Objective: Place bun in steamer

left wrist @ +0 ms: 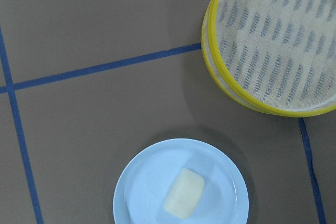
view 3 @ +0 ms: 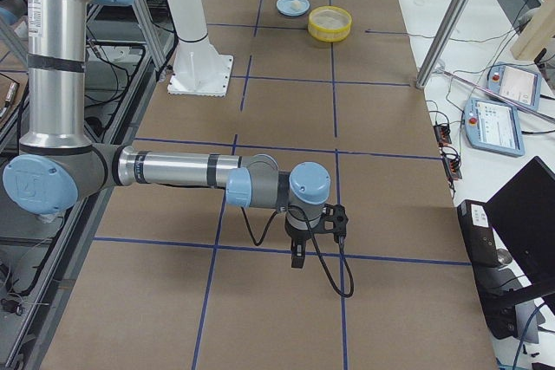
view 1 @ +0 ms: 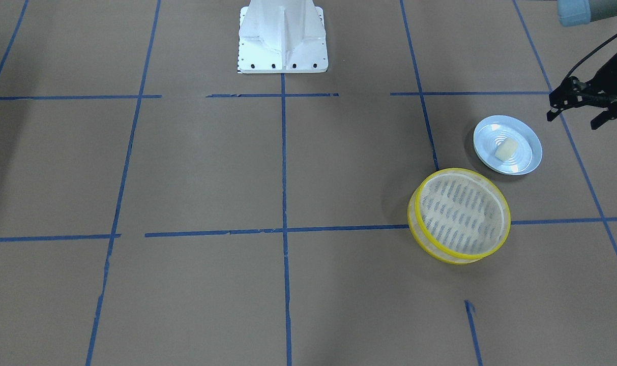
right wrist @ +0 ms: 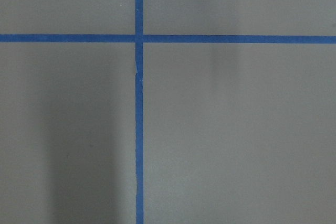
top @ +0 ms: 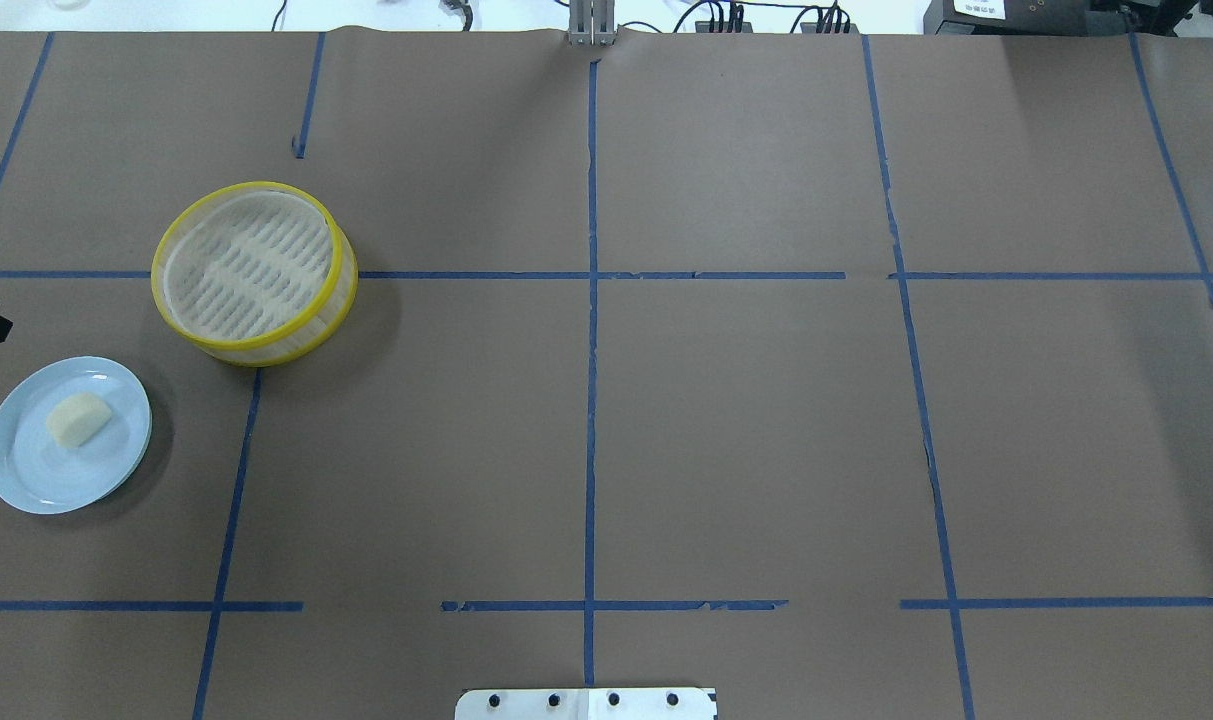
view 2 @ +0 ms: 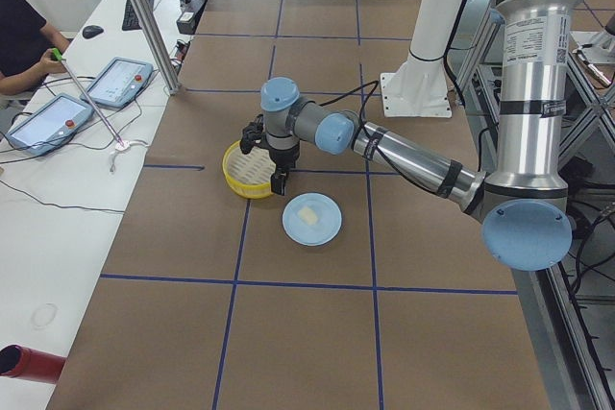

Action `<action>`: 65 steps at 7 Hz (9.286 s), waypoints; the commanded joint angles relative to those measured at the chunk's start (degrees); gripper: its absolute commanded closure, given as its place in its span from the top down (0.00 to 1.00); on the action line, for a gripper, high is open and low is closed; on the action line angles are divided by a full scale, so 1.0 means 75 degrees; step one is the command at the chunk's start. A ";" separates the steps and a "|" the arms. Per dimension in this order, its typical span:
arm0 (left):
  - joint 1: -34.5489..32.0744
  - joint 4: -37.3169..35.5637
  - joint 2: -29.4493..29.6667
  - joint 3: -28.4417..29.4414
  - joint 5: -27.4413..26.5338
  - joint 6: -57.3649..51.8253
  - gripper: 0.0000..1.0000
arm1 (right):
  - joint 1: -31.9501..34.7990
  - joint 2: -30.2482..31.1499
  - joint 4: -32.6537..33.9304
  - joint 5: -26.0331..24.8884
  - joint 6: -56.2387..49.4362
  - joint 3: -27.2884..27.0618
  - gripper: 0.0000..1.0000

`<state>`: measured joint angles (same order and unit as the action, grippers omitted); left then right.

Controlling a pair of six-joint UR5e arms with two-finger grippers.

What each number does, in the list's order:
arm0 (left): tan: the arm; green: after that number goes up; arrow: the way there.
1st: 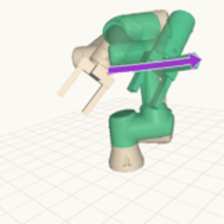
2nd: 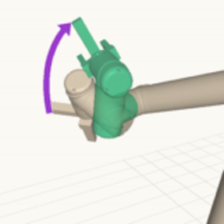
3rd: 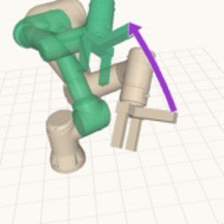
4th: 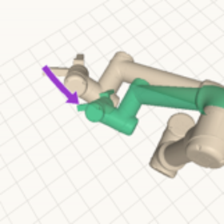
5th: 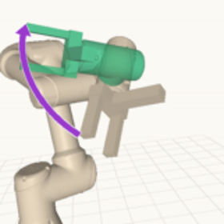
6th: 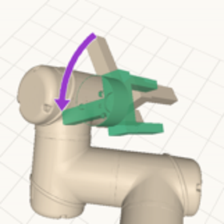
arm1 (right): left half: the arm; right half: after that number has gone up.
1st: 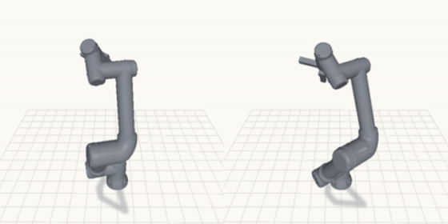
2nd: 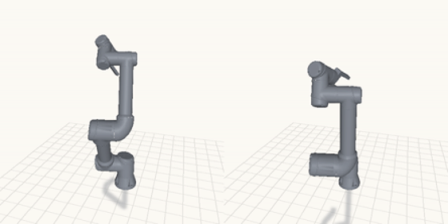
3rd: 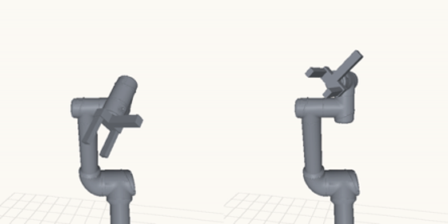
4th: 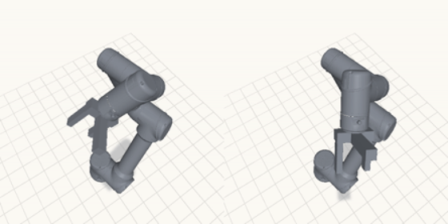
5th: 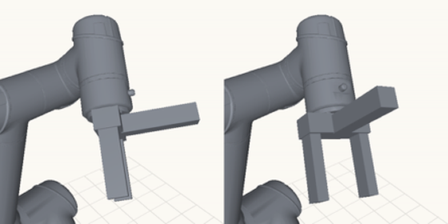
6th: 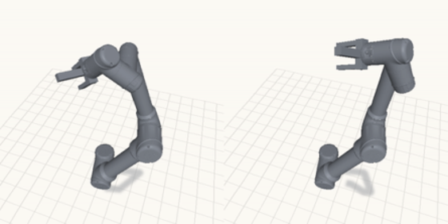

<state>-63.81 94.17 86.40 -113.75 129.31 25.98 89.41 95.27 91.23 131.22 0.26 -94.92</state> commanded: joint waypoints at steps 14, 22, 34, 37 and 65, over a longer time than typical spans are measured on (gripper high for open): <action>0.1817 0.3066 -0.0108 0.2135 -0.0531 0.2231 1.00 | -0.0004 0.0000 0.0000 0.0000 0.0000 0.0000 1.00; 0.1793 0.3077 -0.0153 0.2322 -0.0531 0.1822 0.84 | -0.0004 0.0000 0.0000 0.0000 0.0000 0.0000 1.00; -0.0243 0.0301 -0.0194 -0.0324 -0.0109 0.0641 0.24 | -0.0004 0.0000 0.0000 0.0000 0.0000 0.0000 1.00; -0.0305 -0.3140 0.3165 0.0441 -0.0237 0.0181 0.24 | 0.0008 0.0000 0.0000 0.0000 0.0000 0.0000 1.00; -0.3152 0.0054 -0.0153 0.2472 0.0301 -0.3992 1.00 | -0.0004 0.0000 0.0000 0.0000 0.0000 0.0000 1.00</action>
<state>-87.41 94.88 86.03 -96.89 131.56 -3.80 89.42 95.27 91.23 131.22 0.26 -94.92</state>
